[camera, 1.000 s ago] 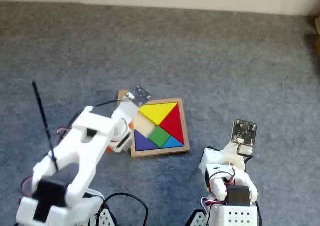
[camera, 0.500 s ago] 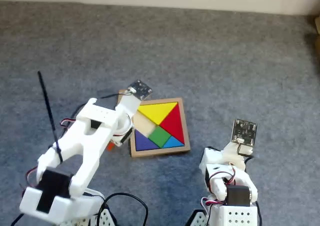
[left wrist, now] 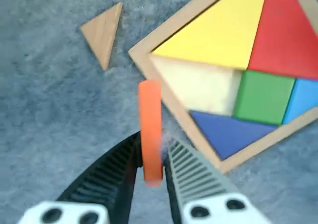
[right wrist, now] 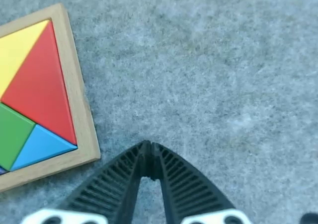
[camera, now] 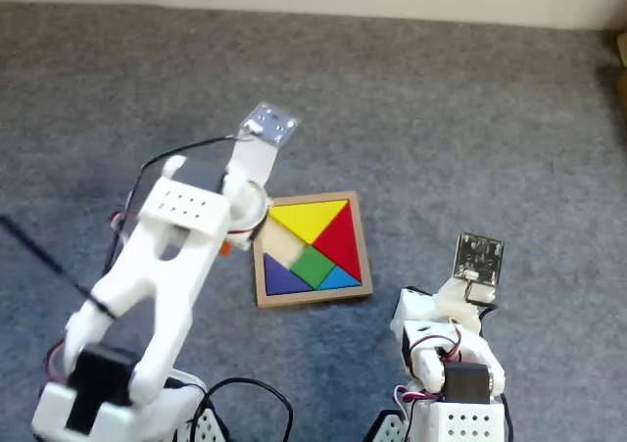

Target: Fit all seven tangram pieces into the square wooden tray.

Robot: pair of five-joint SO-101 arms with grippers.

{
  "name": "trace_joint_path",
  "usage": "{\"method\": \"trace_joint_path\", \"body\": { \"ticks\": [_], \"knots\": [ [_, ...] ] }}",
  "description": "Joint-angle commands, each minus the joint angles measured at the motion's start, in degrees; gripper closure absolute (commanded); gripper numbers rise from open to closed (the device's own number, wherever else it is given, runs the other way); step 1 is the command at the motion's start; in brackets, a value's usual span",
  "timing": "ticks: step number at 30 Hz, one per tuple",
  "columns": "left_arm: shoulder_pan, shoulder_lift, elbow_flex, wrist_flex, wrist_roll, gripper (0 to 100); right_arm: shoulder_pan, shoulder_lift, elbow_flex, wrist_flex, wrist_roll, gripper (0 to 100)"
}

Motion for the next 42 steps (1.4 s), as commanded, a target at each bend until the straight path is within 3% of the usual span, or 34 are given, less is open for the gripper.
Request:
{"method": "trace_joint_path", "body": {
  "ticks": [1, 10, 16, 32, 38, 42],
  "knots": [
    [3.30, 6.46, -8.75, 0.53, 5.71, 99, 0.75, -0.48, 8.31, -1.54, -0.70, 98.2],
    [8.84, 15.25, -16.48, 0.09, 15.38, 99, 0.84, -0.48, 8.31, -1.45, -0.70, 98.2],
    [10.07, 21.67, -16.75, -5.89, 19.96, 99, 0.84, -0.48, 8.31, -1.45, -0.70, 98.2],
    [10.07, 24.66, -17.19, -6.51, 22.42, 99, 0.84, -0.48, 8.31, -1.45, -0.70, 98.2],
    [10.07, 24.75, -17.19, -6.07, 28.31, 84, 0.84, -0.48, 8.31, -1.45, -0.70, 98.2],
    [10.07, 24.75, -17.19, -5.98, 30.15, 83, 0.84, -0.48, 8.31, -1.45, -0.70, 98.2]
  ]
}}
